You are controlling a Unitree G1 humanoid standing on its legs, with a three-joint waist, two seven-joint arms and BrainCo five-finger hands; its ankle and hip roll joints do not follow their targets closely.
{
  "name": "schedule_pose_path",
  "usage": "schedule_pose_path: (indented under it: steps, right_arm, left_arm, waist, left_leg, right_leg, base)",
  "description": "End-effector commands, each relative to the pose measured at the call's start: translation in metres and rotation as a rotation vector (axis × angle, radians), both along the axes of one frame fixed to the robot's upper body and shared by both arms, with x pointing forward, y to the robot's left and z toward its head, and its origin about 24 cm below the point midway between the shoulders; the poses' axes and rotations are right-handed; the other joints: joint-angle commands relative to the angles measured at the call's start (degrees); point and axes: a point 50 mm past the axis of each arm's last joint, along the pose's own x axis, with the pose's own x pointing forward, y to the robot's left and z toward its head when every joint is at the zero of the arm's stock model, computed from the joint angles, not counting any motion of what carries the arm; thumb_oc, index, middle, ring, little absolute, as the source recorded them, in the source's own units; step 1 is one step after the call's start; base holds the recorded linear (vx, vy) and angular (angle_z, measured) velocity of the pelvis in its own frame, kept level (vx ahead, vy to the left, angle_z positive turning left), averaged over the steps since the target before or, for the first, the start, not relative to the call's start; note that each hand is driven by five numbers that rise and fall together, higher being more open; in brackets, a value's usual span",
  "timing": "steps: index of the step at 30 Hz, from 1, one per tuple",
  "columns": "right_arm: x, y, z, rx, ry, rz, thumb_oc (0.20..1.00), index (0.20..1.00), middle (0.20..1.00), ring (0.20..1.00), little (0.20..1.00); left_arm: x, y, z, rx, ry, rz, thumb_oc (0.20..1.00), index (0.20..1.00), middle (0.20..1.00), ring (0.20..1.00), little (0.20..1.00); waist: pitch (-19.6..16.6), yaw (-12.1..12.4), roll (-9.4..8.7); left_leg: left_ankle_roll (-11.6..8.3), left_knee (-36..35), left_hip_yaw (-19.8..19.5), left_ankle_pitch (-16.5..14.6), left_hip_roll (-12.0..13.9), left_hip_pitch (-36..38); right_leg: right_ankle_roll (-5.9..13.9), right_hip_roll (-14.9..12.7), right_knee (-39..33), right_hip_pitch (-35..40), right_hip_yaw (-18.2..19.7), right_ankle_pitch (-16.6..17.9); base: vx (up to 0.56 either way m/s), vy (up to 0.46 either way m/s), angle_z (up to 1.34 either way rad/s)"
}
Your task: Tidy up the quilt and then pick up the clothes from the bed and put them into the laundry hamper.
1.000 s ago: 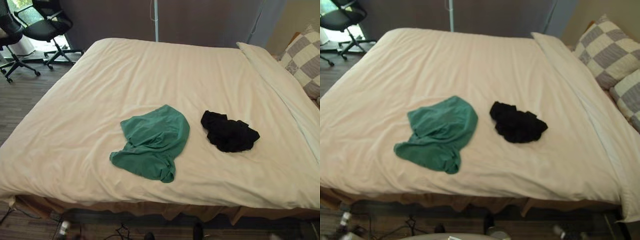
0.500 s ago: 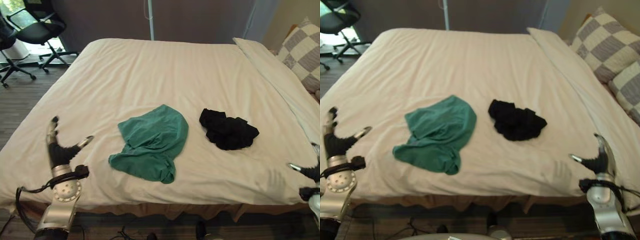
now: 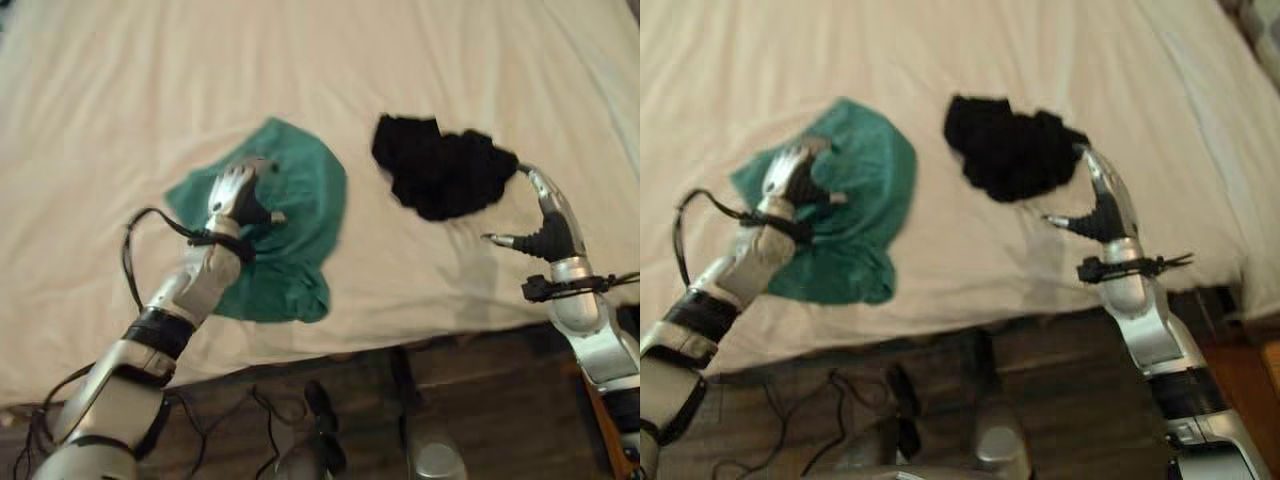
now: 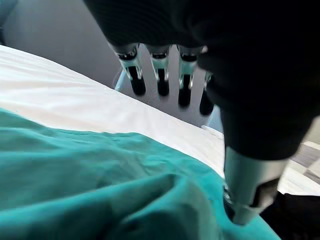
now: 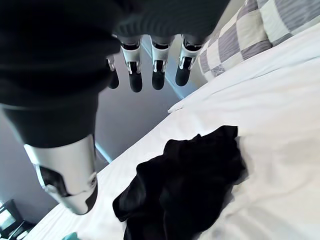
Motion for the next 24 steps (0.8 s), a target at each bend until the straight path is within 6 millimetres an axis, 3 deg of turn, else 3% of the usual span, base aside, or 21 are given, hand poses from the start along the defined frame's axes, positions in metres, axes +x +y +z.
schedule_pose_path:
  steps: [1,2,3,5,7,8,10,11,13,14,16,20,21,24]
  right_arm:
    - [-0.008,-0.011,0.035,-0.016,-0.166,-0.019,1.0,1.0,1.0,1.0,1.0]
    - [-0.008,-0.014,0.034,-0.02,-0.164,-0.028,1.0,1.0,1.0,1.0,1.0]
    - [-0.007,-0.011,0.033,-0.015,-0.163,-0.017,1.0,1.0,1.0,1.0,1.0]
    - [-0.009,-0.005,0.036,-0.013,-0.183,0.01,1.0,1.0,1.0,1.0,1.0]
    - [-0.01,-0.007,0.041,-0.052,-0.204,-0.006,1.0,1.0,1.0,1.0,1.0]
    - [-0.006,-0.009,0.045,-0.106,-0.216,-0.032,1.0,1.0,1.0,1.0,1.0]
    - [-0.004,-0.009,0.048,-0.137,-0.22,-0.042,1.0,1.0,1.0,1.0,1.0]
    - [0.003,-0.002,0.051,-0.154,-0.22,-0.019,1.0,1.0,1.0,1.0,1.0]
    - [0.008,0.003,0.053,-0.168,-0.208,-0.01,1.0,1.0,1.0,1.0,1.0]
    - [0.009,0.001,0.054,-0.193,-0.2,-0.021,1.0,1.0,1.0,1.0,1.0]
    - [0.017,-0.008,0.063,-0.285,-0.183,-0.077,1.0,1.0,1.0,1.0,1.0]
    - [0.026,-0.015,0.072,-0.326,-0.16,-0.102,1.0,1.0,1.0,1.0,1.0]
    - [0.028,-0.024,0.074,-0.341,-0.128,-0.129,1.0,1.0,1.0,1.0,1.0]
    - [0.034,-0.036,0.076,-0.359,-0.087,-0.17,1.0,1.0,1.0,1.0,1.0]
  left_arm:
    - [-0.012,0.044,-0.002,0.103,-0.048,0.135,1.0,1.0,1.0,1.0,1.0]
    - [-0.023,0.056,-0.021,0.112,0.001,0.164,1.0,1.0,1.0,1.0,1.0]
    - [-0.033,0.066,-0.037,0.123,0.057,0.194,0.928,0.928,0.928,0.928,0.928]
    - [-0.046,0.08,-0.064,0.159,0.152,0.251,0.222,0.222,0.222,0.222,0.222]
    - [-0.066,0.095,-0.096,0.191,0.272,0.292,0.2,0.2,0.2,0.2,0.2]
    - [-0.083,0.099,-0.124,0.186,0.382,0.313,0.2,0.2,0.2,0.2,0.2]
    - [-0.091,0.102,-0.135,0.176,0.423,0.328,0.2,0.2,0.2,0.2,0.2]
    - [-0.078,0.105,-0.128,0.158,0.413,0.364,0.2,0.2,0.2,0.2,0.2]
    - [-0.034,0.097,-0.069,0.136,0.295,0.35,0.2,0.2,0.2,0.2,0.2]
    - [-0.032,0.099,-0.059,0.125,0.263,0.362,0.2,0.2,0.2,0.2,0.2]
    - [-0.037,0.111,-0.039,0.071,0.18,0.389,0.2,0.2,0.2,0.2,0.2]
    - [-0.045,0.114,-0.034,-0.023,0.131,0.381,0.2,0.2,0.2,0.2,0.2]
    - [-0.055,0.114,-0.03,-0.104,0.094,0.347,0.2,0.2,0.2,0.2,0.2]
    - [-0.067,0.112,-0.027,-0.251,0.039,0.299,0.2,0.2,0.2,0.2,0.2]
  waist:
    - [-0.8,1.3,0.11]
    - [-0.2,1.9,0.32]
    - [-0.2,2.0,0.44]
    - [0.6,2.1,0.7]
    - [0.9,2.9,1.16]
    - [1.0,3.6,1.23]
    - [0.9,3.9,1.18]
    - [0.9,3.5,1.01]
    - [0.5,2.8,0.53]
    - [0.2,3.3,0.35]
    - [-0.4,5.1,-0.44]
    - [-0.6,6.3,-1.26]
    - [-0.2,7.9,-1.48]
    - [0.4,9.0,-1.6]
  left_leg:
    - [-5.8,-0.2,1.0,-3.3,4.1,1.5]
    - [-5.93,-0.2,1.3,-3.4,4.1,1.1]
    - [-5.88,-0.2,1.8,-3.0,4.2,0.4]
    - [-6.01,-0.2,2.3,-2.7,4.4,-0.1]
    - [-6.03,-0.2,2.2,-2.6,4.3,-0.1]
    - [-6.06,-0.2,2.0,-3.0,4.3,0.3]
    - [-6.04,-0.2,1.9,-3.0,4.3,0.4]
    - [-6.06,-0.2,2.0,-3.0,4.4,0.7]
    - [-6.04,-0.2,1.9,-3.2,4.5,0.9]
    - [-6.12,-0.2,1.6,-3.2,4.5,0.9]
    - [-6.5,-0.2,0.6,-3.0,4.6,0.5]
    - [-6.84,-0.2,0.0,-2.2,4.9,-0.3]
    - [-7.13,-0.2,-0.4,-2.3,5.0,-0.2]
    - [-7.41,-0.2,-0.8,-1.5,5.2,-0.9]
  right_leg:
    - [1.95,-2.2,-0.2,0.4,0.9,-6.3]
    - [2.22,-2.3,-0.2,-0.2,0.9,-6.4]
    - [2.14,-2.3,-0.2,-1.1,1.2,-5.9]
    - [2.11,-2.4,-0.2,-2.0,1.1,-5.5]
    - [2.11,-2.6,-0.2,-1.9,0.7,-5.4]
    - [2.14,-2.7,-0.2,-1.5,0.4,-5.7]
    - [2.07,-2.7,-0.2,-1.4,0.4,-5.7]
    - [1.98,-2.7,-0.2,-1.2,0.5,-5.6]
    - [1.87,-2.5,-0.1,-1.0,0.6,-5.7]
    - [1.81,-2.5,-0.1,-0.9,0.4,-5.8]
    - [1.51,-2.4,0.0,-0.8,-0.3,-5.9]
    - [1.11,-2.1,-0.1,-1.1,-0.8,-5.6]
    - [1.06,-2.1,0.0,-0.7,-1.4,-6.1]
    - [0.82,-1.9,-0.1,-1.0,-2.0,-5.8]
  base:
    - [-0.03,0.001,-0.12]
    - [-0.04,0.004,-0.25]
    - [-0.03,-0.005,-0.28]
    - [-0.02,-0.01,-0.22]
    - [0.01,-0.006,-0.03]
    - [0.0,0.0,0.0]
    - [0.02,-0.007,-0.01]
    - [0.06,-0.011,0.04]
    - [0.05,-0.039,0.08]
    - [0.02,-0.073,0.09]
    - [0.02,-0.119,0.05]
    - [0.02,-0.096,0.15]
    - [0.04,-0.117,0.18]
    - [0.0,-0.089,0.13]
